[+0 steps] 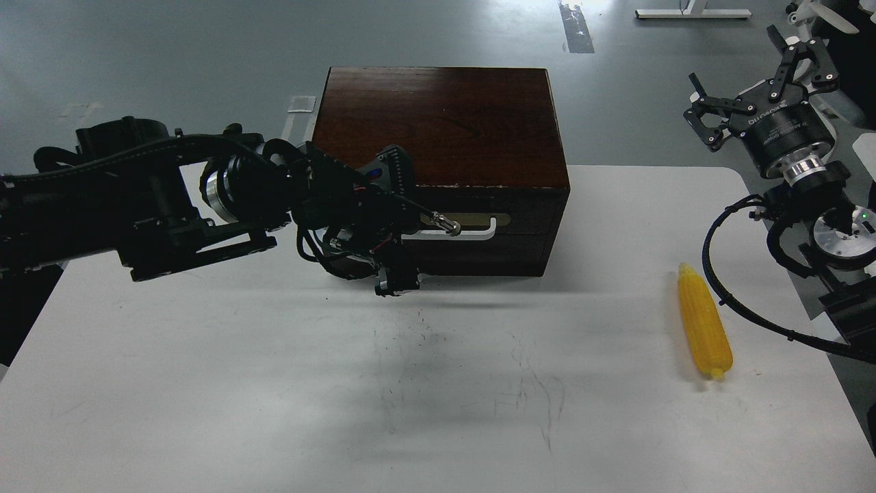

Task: Put corn in drawer with both arms
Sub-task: 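Reach the left gripper to the white drawer handle and grasp it, then pull the drawer handle toward the robot with the left gripper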

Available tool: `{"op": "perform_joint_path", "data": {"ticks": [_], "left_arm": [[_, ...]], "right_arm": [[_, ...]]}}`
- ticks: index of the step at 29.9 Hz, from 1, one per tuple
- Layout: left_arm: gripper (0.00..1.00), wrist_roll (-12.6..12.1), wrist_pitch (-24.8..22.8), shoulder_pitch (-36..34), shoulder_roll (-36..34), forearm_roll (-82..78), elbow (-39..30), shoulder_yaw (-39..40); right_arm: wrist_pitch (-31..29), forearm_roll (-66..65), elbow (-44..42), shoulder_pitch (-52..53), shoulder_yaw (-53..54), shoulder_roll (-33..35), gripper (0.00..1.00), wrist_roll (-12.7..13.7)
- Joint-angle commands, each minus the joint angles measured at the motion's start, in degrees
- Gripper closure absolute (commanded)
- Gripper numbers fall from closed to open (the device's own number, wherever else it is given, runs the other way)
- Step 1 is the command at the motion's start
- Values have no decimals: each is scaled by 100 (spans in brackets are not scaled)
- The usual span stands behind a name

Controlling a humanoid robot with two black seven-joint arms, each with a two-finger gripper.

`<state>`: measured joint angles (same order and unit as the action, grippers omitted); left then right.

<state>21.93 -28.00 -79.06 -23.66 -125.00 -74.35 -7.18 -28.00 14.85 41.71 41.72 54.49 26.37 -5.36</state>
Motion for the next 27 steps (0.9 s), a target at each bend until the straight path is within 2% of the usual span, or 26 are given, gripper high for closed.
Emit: {"op": "perform_joint_path", "data": {"ticks": [1, 9, 17, 27], "left_arm": [[50, 83, 0, 13, 10, 0, -1, -12], [54, 127, 0, 22, 2, 0, -36, -47], [56, 435, 0, -57, 10, 0, -237, -38], [56, 461, 0, -92, 2, 0, -581, -47]], "right_arm": [[0, 0, -14, 3, 0, 8, 0, 0], [0, 0, -14, 3, 0, 8, 0, 0], [0, 0, -14, 3, 0, 17, 0, 0], [0, 0, -14, 3, -9, 17, 0, 0]]}}
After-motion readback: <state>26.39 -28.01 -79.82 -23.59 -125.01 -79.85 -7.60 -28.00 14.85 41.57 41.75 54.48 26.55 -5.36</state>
